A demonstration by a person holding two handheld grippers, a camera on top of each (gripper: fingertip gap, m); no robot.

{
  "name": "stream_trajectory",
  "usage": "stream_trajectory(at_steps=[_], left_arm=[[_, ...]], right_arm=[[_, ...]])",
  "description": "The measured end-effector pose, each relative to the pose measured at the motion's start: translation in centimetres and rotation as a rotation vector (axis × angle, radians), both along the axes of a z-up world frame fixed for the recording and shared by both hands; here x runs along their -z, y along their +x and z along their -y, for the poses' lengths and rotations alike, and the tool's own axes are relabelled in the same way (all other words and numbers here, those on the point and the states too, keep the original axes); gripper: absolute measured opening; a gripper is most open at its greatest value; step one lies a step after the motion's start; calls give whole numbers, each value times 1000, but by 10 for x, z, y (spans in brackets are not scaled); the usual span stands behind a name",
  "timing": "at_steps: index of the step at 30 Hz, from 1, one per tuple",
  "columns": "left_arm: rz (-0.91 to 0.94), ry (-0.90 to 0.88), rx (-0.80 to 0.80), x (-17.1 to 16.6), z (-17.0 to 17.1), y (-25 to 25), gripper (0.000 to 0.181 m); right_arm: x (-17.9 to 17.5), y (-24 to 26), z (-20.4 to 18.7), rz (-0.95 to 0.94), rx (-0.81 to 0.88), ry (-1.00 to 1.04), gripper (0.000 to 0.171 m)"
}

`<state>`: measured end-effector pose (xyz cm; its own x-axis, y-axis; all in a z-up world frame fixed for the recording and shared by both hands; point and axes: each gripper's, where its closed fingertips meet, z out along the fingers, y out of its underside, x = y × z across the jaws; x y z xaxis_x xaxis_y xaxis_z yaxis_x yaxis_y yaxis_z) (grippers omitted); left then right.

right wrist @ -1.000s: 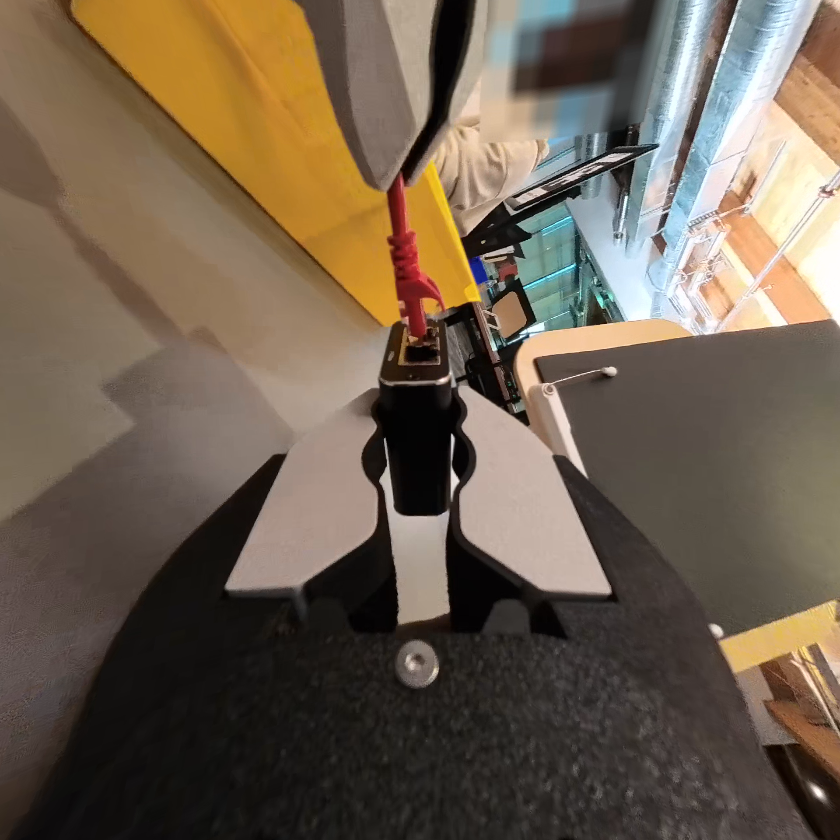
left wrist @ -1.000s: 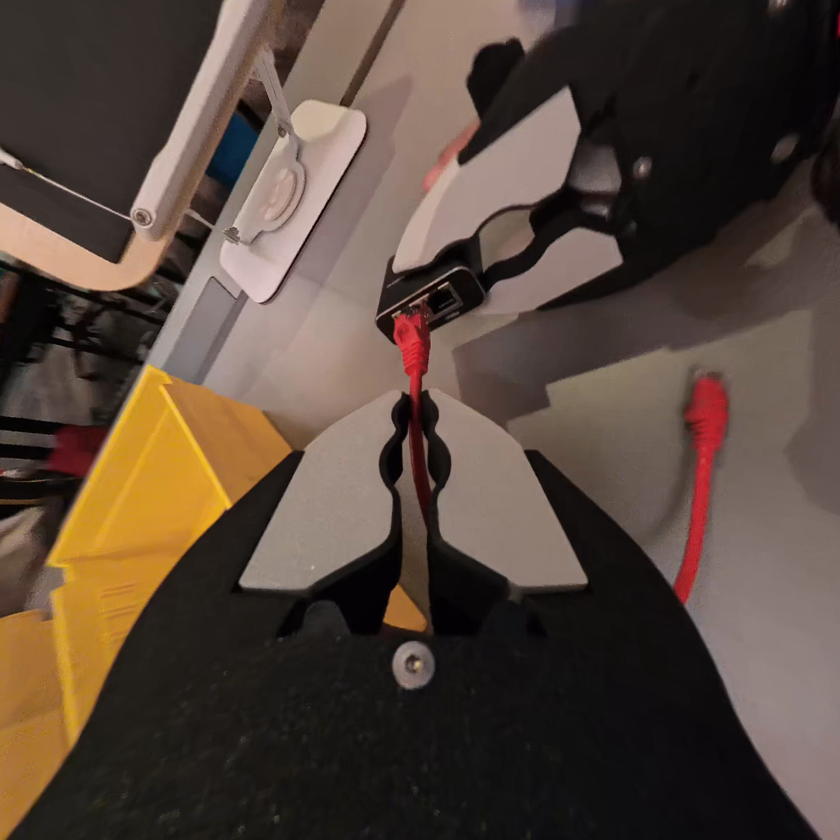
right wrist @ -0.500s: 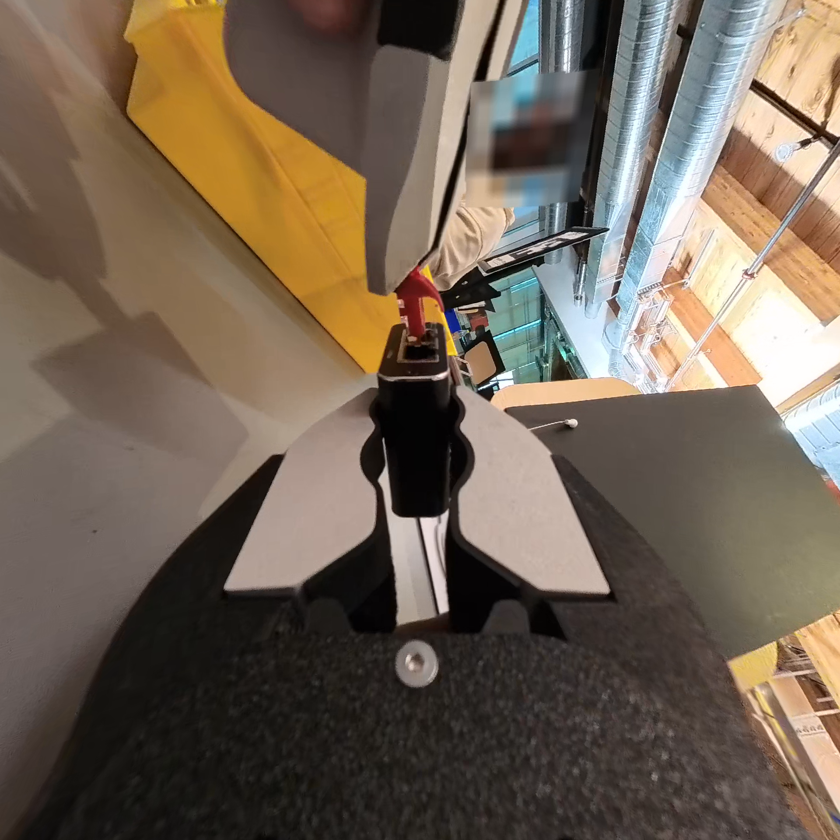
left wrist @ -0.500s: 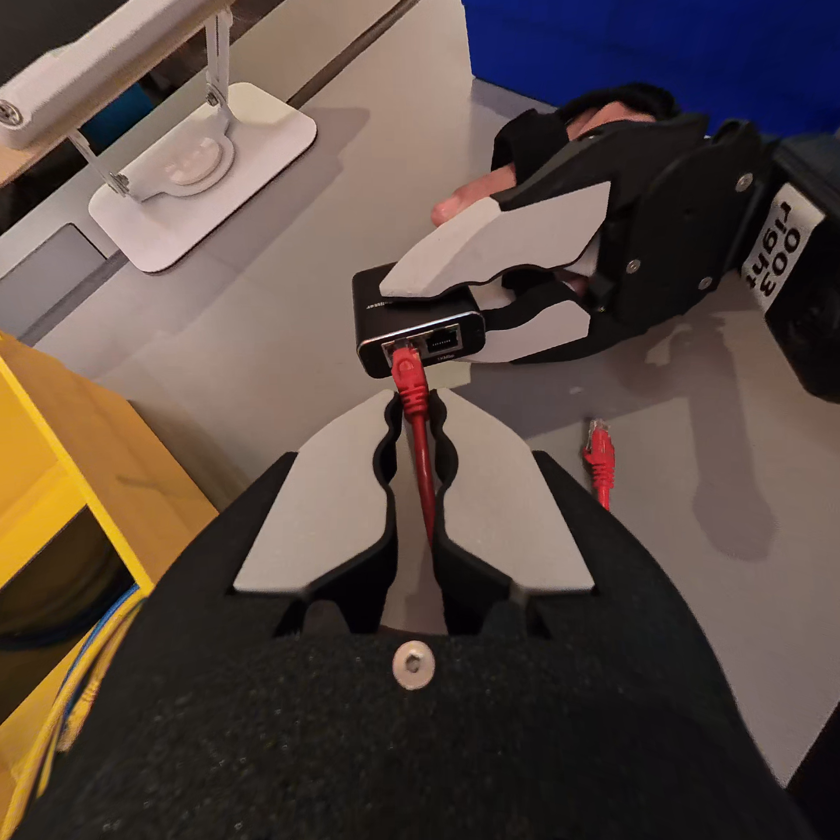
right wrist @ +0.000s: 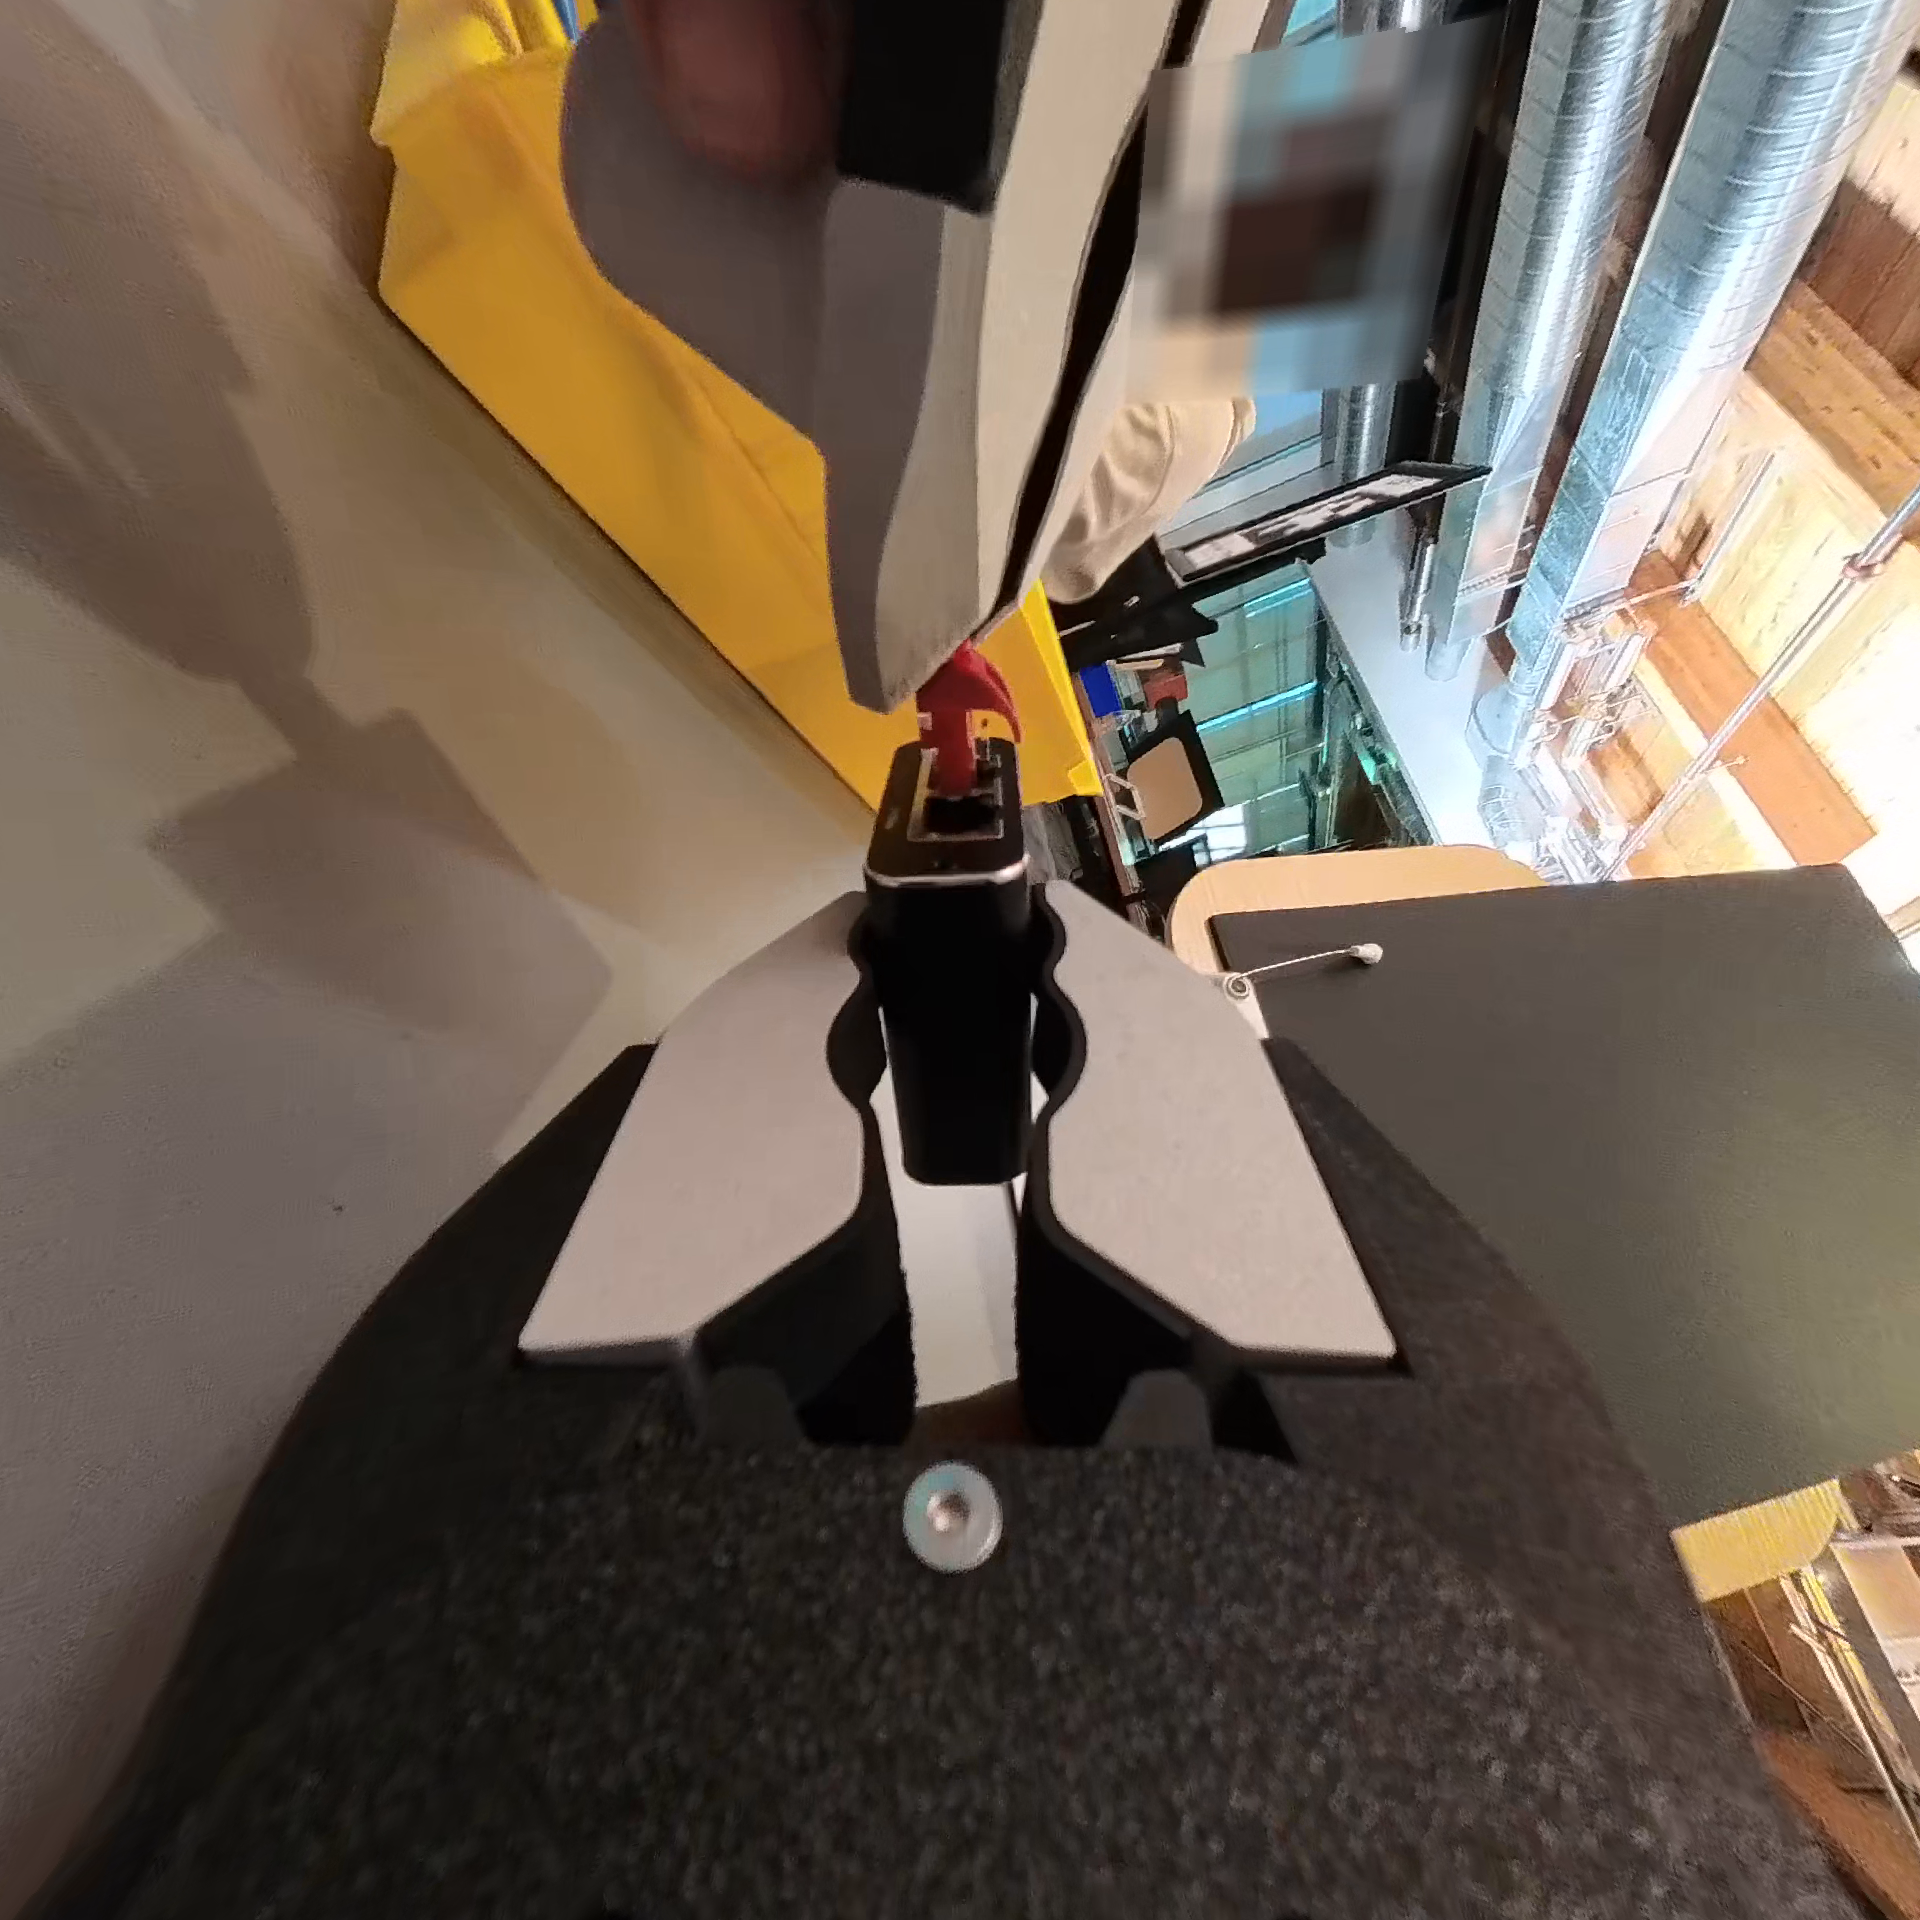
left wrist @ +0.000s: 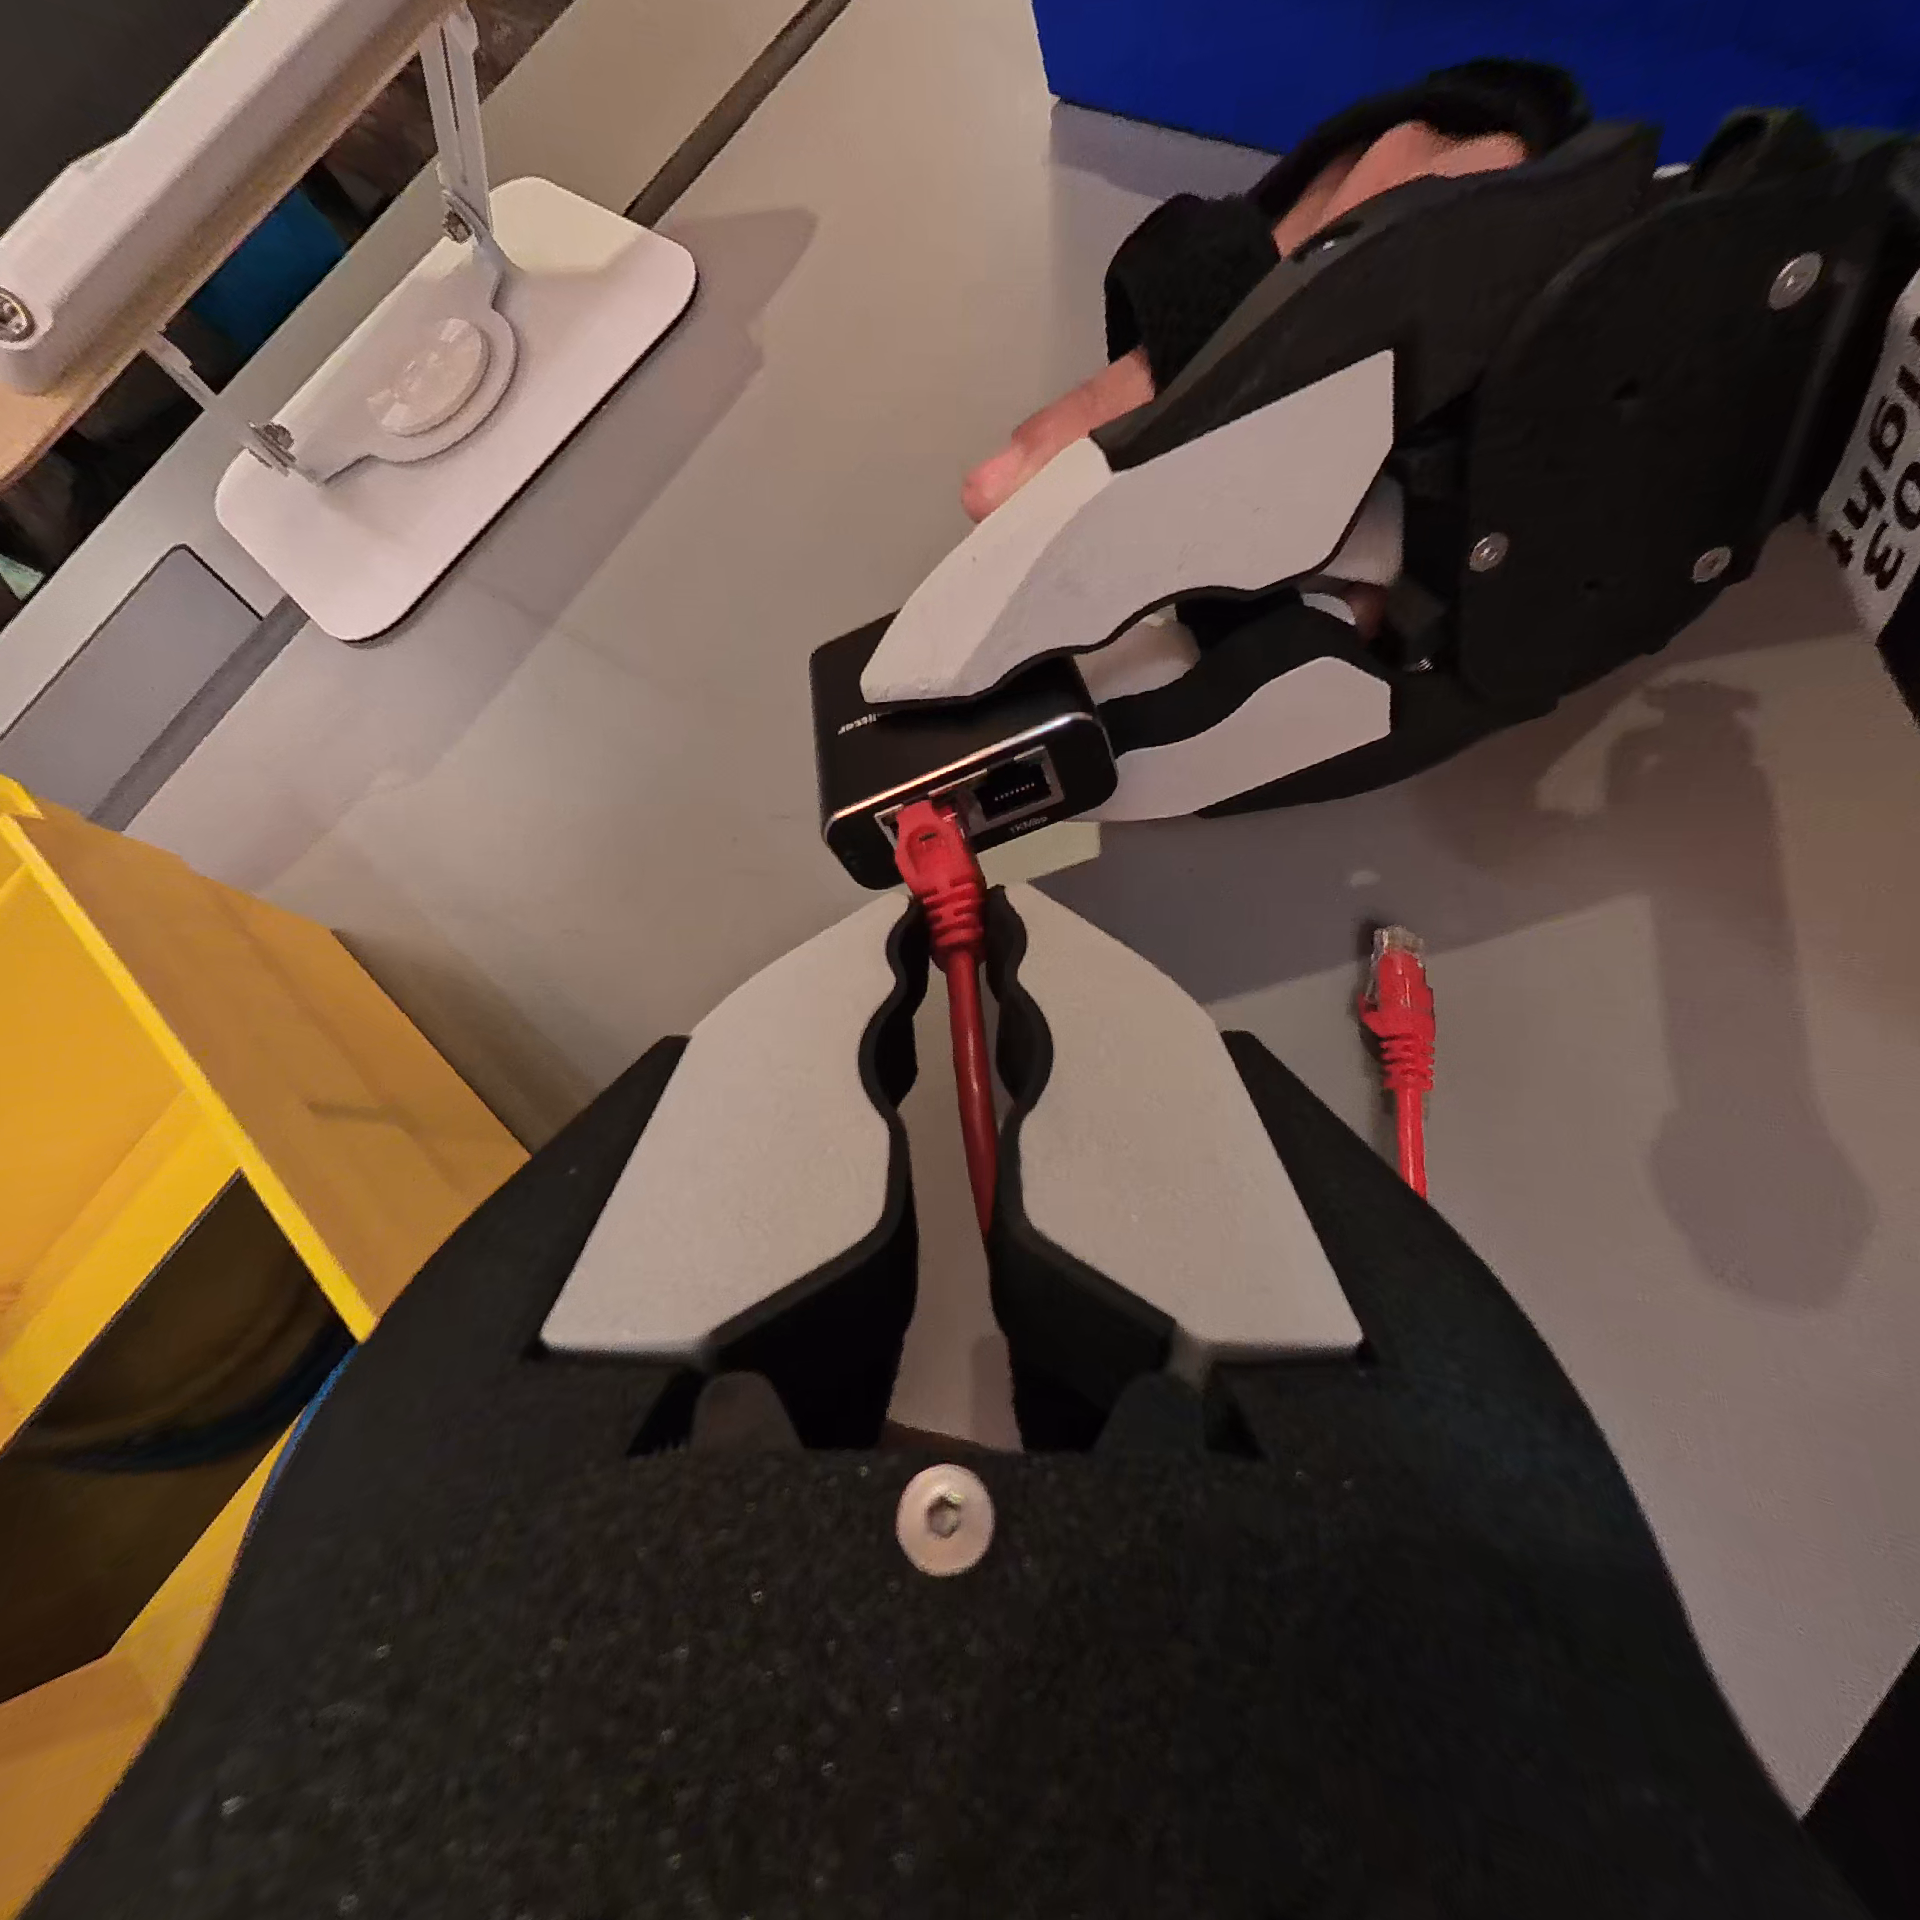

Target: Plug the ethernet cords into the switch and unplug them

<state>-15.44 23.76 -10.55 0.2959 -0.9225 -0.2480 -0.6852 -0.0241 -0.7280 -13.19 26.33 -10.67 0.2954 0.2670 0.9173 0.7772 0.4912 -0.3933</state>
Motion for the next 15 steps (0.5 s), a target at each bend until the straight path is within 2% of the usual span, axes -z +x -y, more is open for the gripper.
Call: stream_trajectory(at_steps=[9, 12, 15], left_arm=[[-2, -17, 7, 13, -2, 4, 11], [34, -76, 7, 20, -3, 3, 12], [150, -80, -24, -5, -4, -3, 16]], right_arm=[[16, 1, -8, 32, 22, -60, 24], [25, 2, -9, 28, -8, -88, 24], [30, 21, -26, 50, 115, -86, 24]])
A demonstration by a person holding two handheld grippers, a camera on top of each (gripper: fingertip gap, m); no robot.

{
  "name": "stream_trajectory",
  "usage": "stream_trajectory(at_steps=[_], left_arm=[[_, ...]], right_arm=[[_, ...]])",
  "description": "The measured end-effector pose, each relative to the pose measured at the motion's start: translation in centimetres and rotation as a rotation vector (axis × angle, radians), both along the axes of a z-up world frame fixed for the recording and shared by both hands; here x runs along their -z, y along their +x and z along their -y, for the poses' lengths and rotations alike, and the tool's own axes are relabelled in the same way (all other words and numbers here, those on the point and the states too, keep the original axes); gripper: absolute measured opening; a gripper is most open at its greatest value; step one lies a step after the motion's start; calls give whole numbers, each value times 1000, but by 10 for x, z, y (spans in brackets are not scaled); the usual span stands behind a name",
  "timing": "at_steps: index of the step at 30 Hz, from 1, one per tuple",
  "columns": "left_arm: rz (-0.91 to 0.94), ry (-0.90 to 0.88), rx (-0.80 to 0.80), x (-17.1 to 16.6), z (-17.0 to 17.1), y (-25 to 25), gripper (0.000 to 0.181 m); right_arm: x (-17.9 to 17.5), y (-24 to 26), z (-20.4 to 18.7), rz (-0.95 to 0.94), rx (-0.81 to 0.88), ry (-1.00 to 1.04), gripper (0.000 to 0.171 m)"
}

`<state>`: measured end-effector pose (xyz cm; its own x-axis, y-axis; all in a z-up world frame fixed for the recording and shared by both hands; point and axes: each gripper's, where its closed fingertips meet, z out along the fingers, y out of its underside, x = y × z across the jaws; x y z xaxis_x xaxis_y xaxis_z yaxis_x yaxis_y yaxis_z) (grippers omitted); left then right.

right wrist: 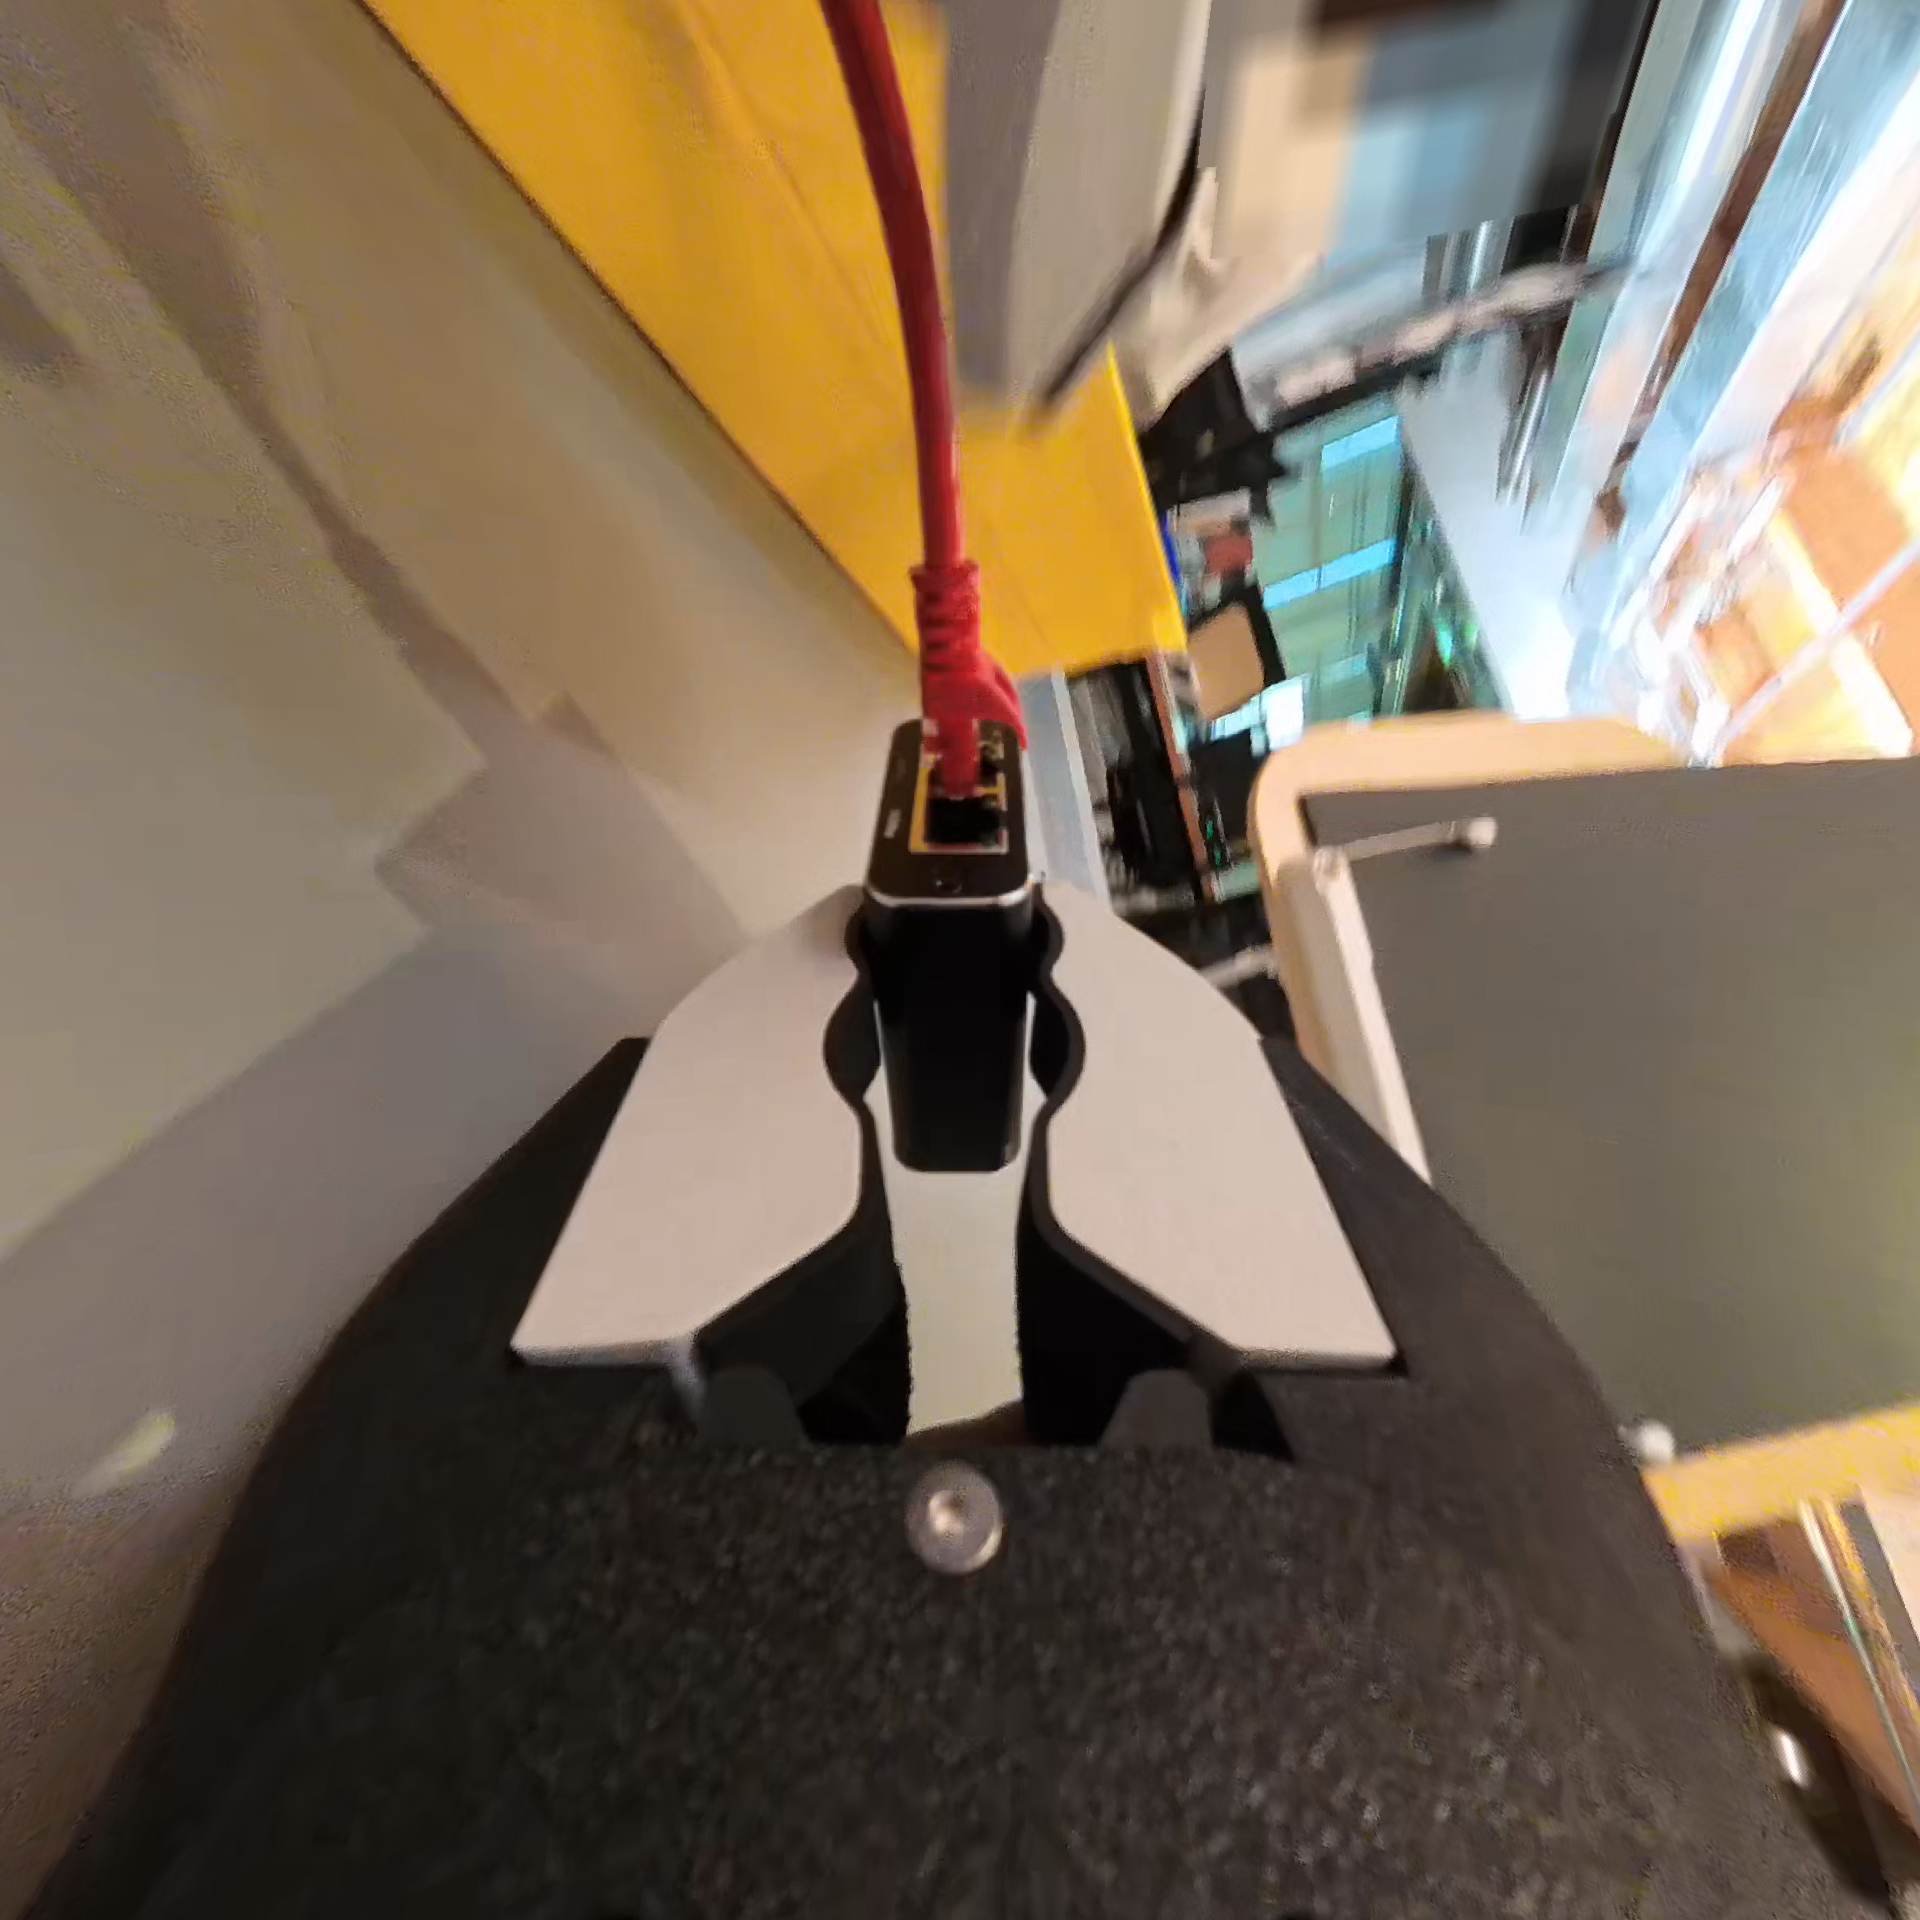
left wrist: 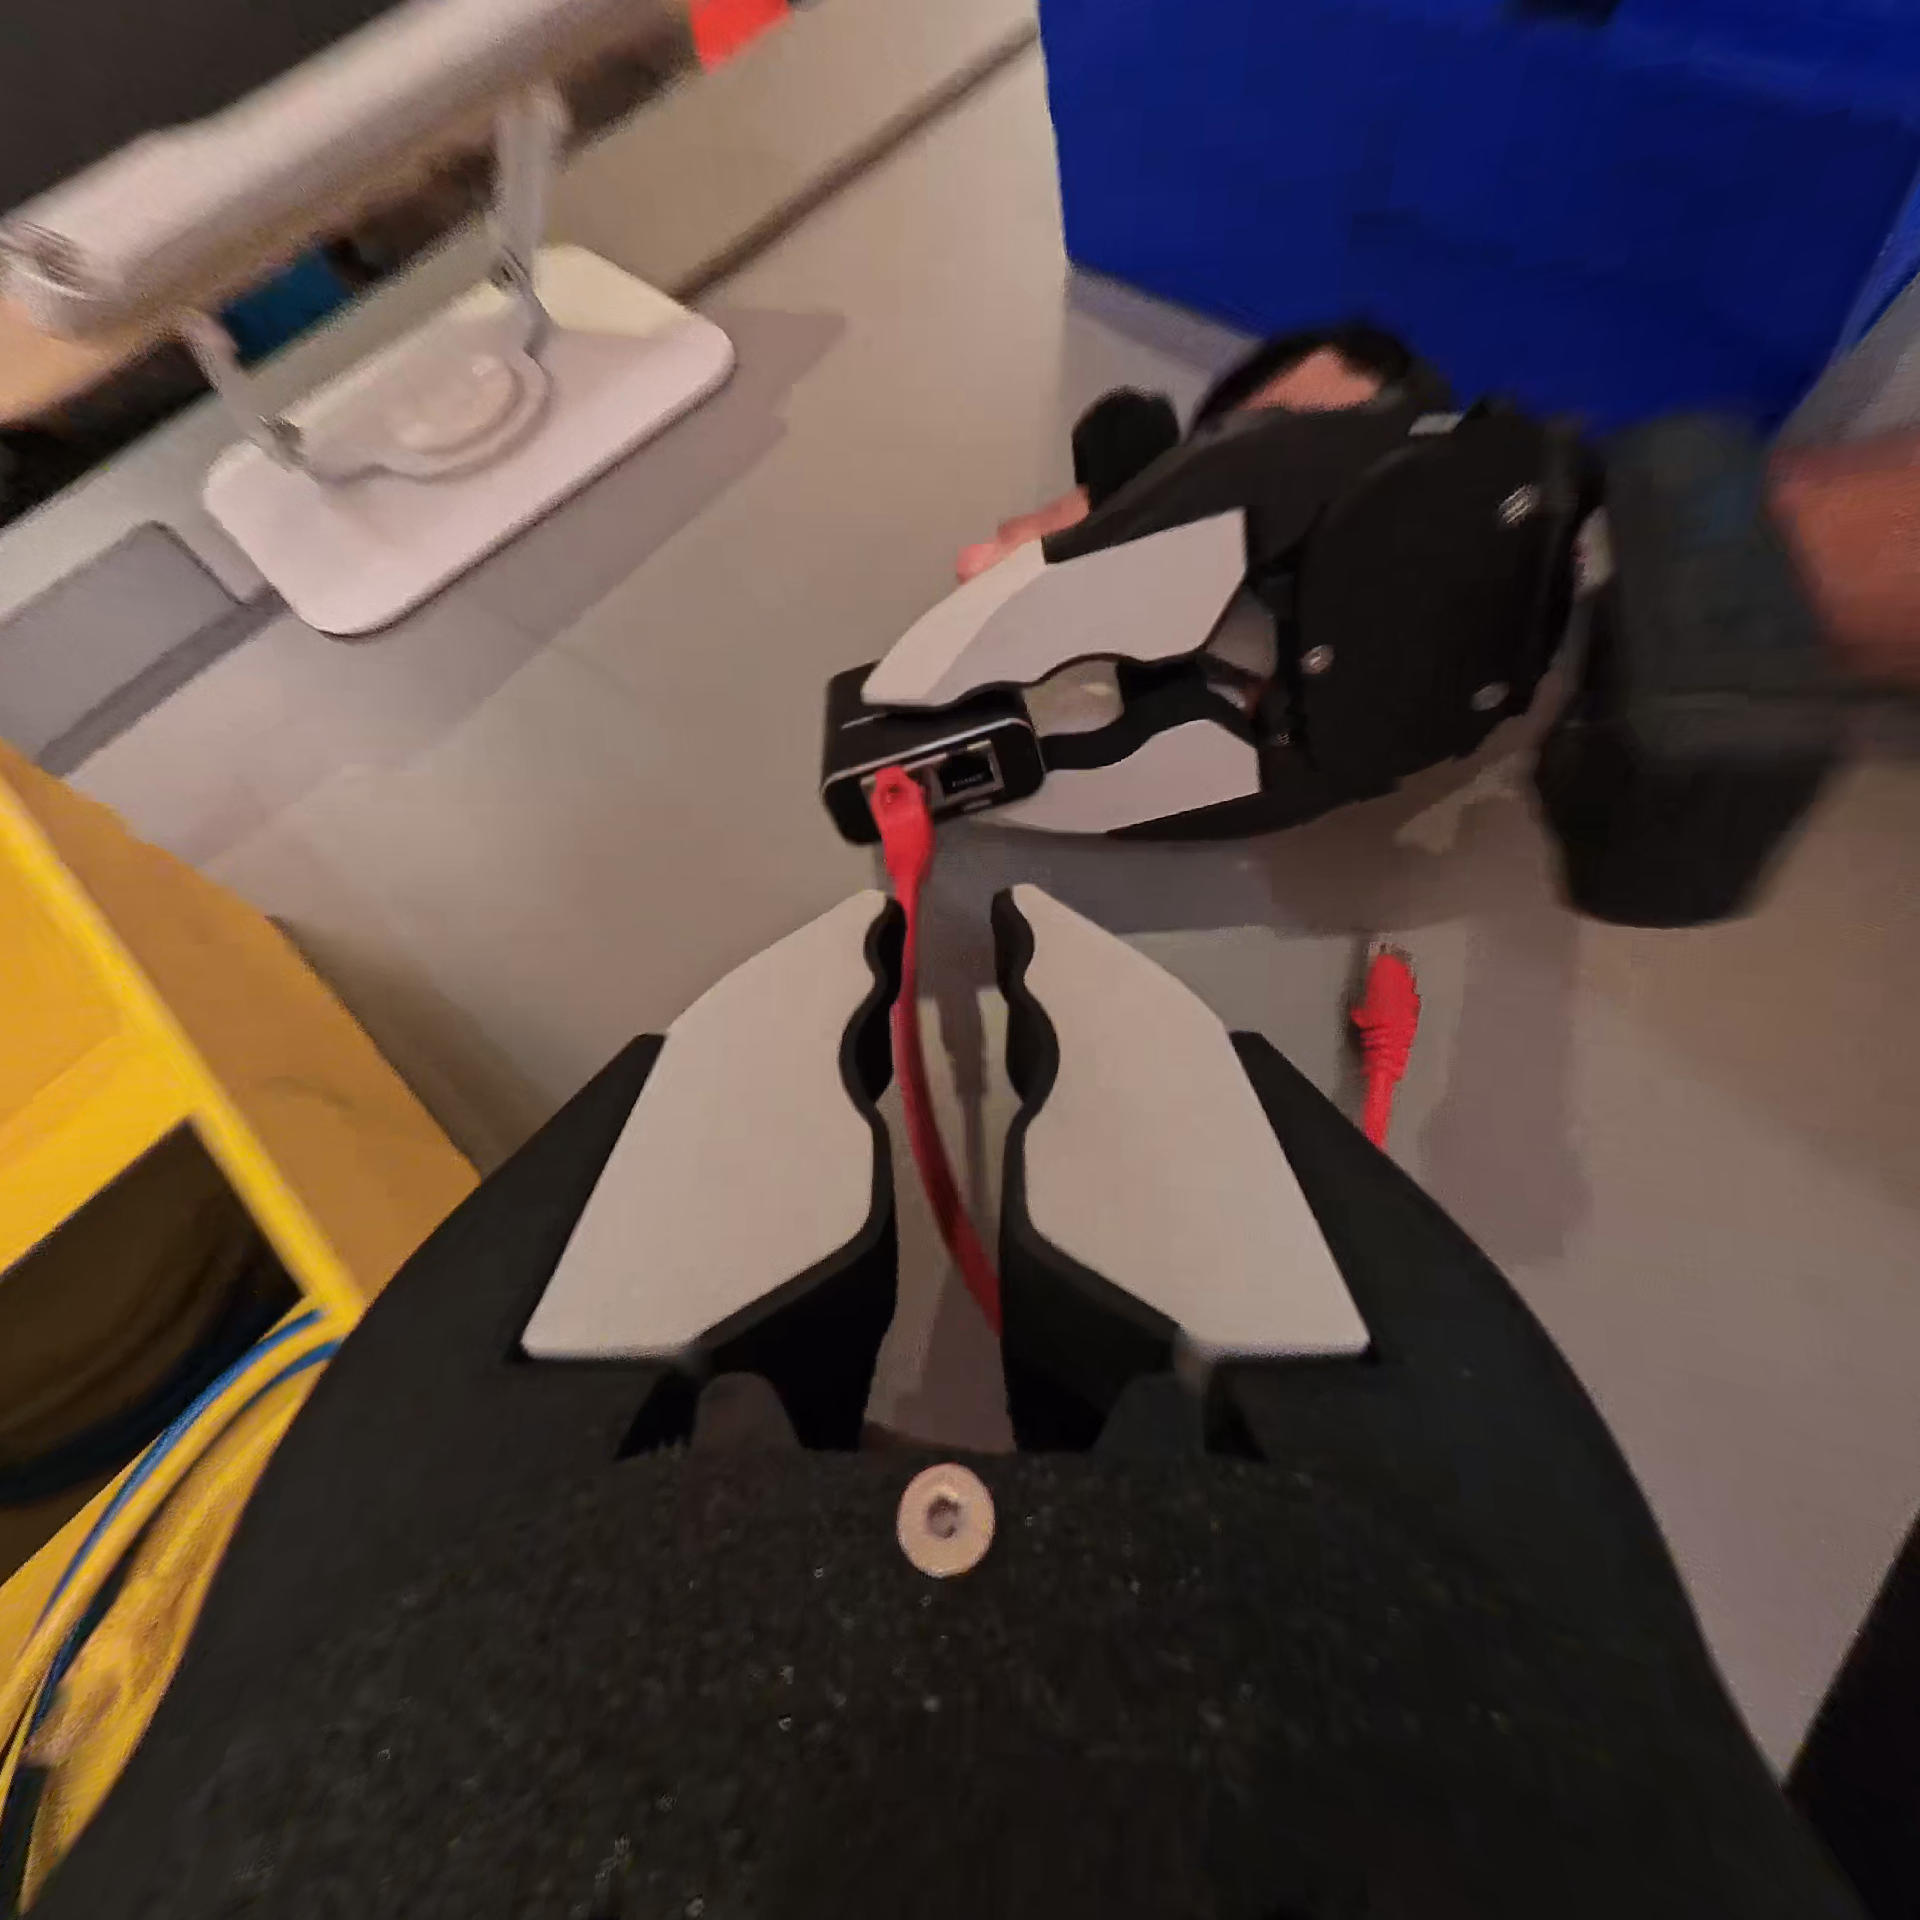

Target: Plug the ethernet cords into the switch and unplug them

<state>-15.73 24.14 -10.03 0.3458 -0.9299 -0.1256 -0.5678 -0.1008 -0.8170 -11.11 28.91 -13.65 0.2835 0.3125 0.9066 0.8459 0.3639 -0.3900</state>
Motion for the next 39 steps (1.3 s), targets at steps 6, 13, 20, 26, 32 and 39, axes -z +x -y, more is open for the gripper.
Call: stream_trajectory(at_steps=[6, 13, 20, 26, 32, 39], left_arm=[[217, -162, -82, -10, 43, -52, 19], [166, -198, -305, 48, 73, -135, 19], [279, -291, -551, 46, 34, -186, 30], [486, -528, -674, 44, 3, -199, 35], [799, -761, -679, 26, -20, -196, 15], [682, -477, -529, -18, -7, -186, 6]], right_arm=[[-7, 70, -37, -127, 369, -57, 24], [-1, 68, -36, -153, 379, -90, 24], [-1, 58, -34, -119, 351, -68, 24], [1, 59, -35, -131, 348, -90, 24], [2, 55, -34, -122, 333, -90, 24], [2, 55, -34, -123, 328, -94, 24]])
